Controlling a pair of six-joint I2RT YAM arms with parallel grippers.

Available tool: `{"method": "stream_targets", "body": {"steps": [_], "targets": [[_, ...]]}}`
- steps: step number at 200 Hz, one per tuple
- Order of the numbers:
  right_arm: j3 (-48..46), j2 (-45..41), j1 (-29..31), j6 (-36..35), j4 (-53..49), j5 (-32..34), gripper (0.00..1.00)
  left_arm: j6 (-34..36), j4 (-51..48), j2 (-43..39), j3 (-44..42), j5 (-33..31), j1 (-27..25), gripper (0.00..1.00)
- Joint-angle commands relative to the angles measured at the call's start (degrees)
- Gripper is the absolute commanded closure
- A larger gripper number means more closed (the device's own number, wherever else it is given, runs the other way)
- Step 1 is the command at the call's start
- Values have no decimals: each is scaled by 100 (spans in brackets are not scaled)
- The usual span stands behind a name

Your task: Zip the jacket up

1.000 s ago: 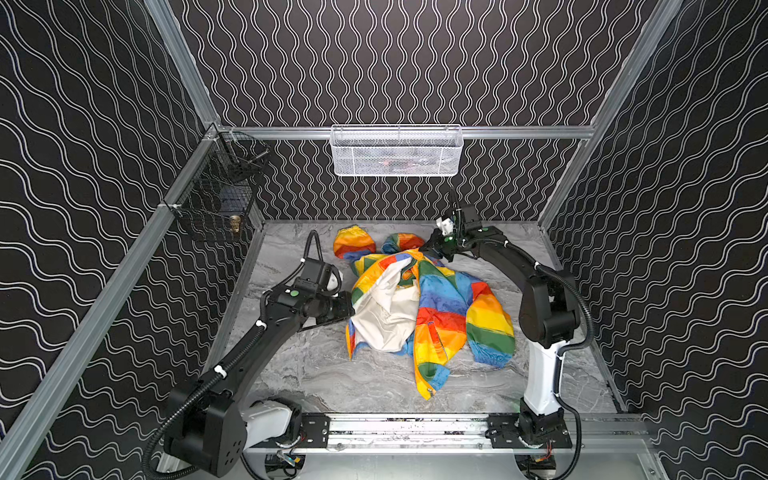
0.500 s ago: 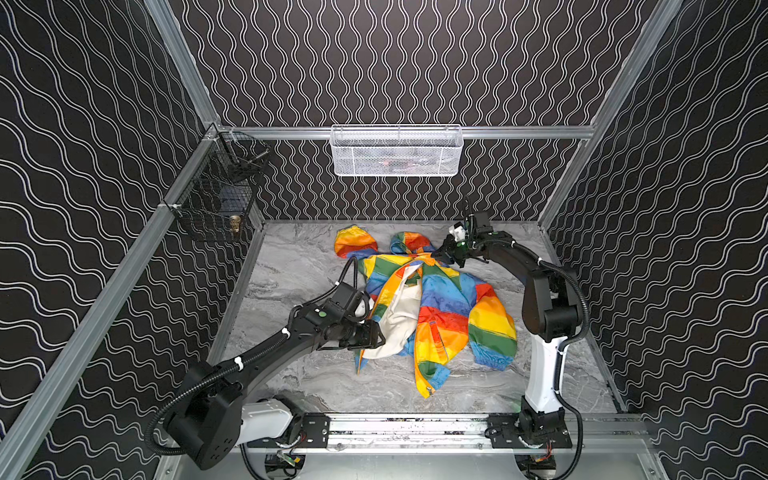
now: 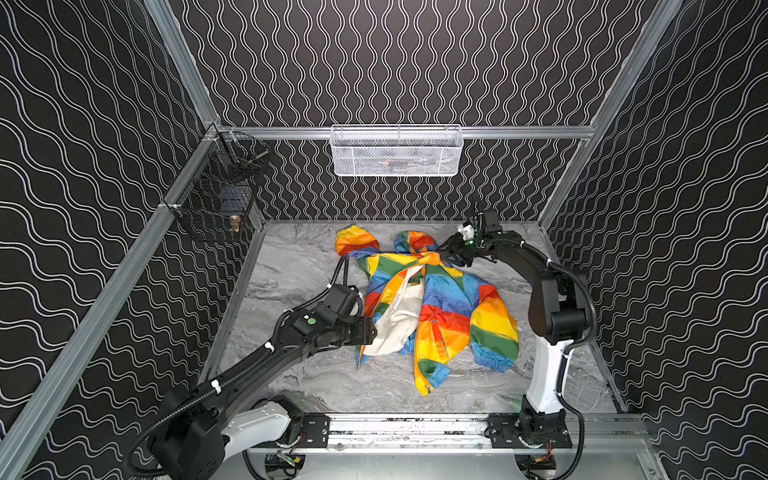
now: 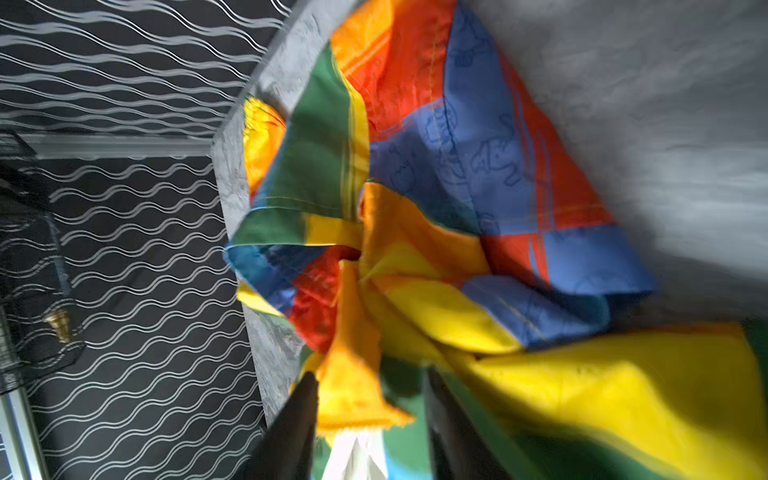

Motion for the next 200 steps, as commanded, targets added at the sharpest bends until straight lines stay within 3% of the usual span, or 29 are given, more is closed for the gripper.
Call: {"method": "stream_targets", "body": {"steps": [1, 62, 98, 137, 200], "targets": [[-289, -455, 17, 169, 76, 442, 44, -49, -218, -129, -112, -806, 4, 36], [-924, -1531, 253, 151, 23, 1237, 34, 1, 372, -138, -533, -919, 7, 33], [-1170, -1890, 865, 162, 100, 1543, 29, 136, 617, 273, -585, -860, -1, 34], [-1093, -1674, 1731, 398, 202, 1607, 29, 162, 1034, 448, -757, -581, 5, 38], [-788, -925, 2368, 829, 592, 1416, 33, 302, 1371, 511, -669, 49, -155, 77]]}}
